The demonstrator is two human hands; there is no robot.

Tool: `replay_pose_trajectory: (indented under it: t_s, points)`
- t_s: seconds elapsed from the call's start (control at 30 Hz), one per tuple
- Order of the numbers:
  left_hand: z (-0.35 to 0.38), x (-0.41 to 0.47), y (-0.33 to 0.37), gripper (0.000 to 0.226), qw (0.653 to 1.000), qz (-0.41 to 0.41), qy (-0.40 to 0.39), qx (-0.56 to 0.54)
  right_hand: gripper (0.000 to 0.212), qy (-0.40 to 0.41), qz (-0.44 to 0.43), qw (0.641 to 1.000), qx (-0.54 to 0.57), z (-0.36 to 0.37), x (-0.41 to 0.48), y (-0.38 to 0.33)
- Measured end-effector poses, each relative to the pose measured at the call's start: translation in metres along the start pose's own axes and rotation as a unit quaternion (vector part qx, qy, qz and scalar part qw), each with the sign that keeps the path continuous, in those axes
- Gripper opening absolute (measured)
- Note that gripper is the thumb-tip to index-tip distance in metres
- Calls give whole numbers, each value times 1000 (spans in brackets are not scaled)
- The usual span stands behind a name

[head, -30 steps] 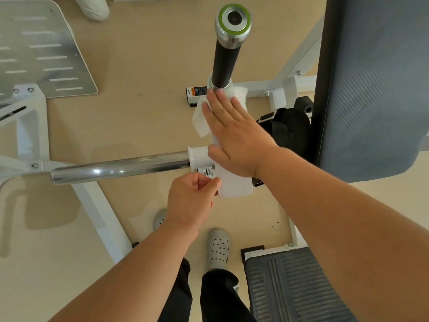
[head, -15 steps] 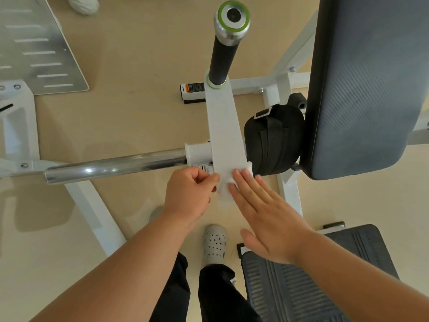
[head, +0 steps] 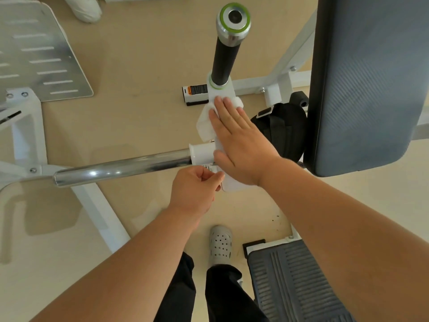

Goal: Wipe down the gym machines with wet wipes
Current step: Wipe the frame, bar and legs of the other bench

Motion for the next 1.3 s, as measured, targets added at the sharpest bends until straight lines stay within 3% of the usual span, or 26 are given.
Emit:
replay_pose_trajectory:
  t_s: [0.23,0.43,0.5,0.6,0.7,0.77,0.83,0.93,1.07,1.17,1.3]
  points:
    - [-10,-3,1,34,995,-34,-31,93,77,-109,27,991,75,24,-77,-26]
    - [-43,-25,86,22,992,29,-37,114,62,-172,141,953,208,-16,-86,-21]
    - [-49,-32,128,18,991,67,-36,112,60,-123,201,929,285,-48,-81,-13]
    - [-48,-38,184,15,987,129,-33,95,56,33,267,875,402,-108,-76,3]
    - [-34,-35,224,18,984,170,-34,42,50,164,272,826,465,-153,-66,24]
    - [-22,-31,241,26,986,164,-38,-4,47,196,253,804,501,-164,-50,35]
    - [-14,-28,251,37,989,141,-36,-30,48,175,211,824,496,-166,-29,37]
    - [-14,-20,253,55,994,102,-13,-43,60,120,138,908,377,-160,-5,26]
    - [-18,-16,247,60,996,61,4,-58,78,55,89,966,235,-149,4,21]
    - [-12,-22,244,61,998,40,-10,-57,82,18,47,984,169,-153,11,29]
    - [-12,-21,244,67,996,1,-21,-92,81,2,29,981,193,-168,28,42]
Point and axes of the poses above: each hand's wrist, its own x-axis towards the middle knuckle, its own z-axis out of the palm, y = z × x, the point moved 9 cm from there along x, towards the middle knuckle, and after that the axes turned 11 degrees about -x, right-handed, at the moved point
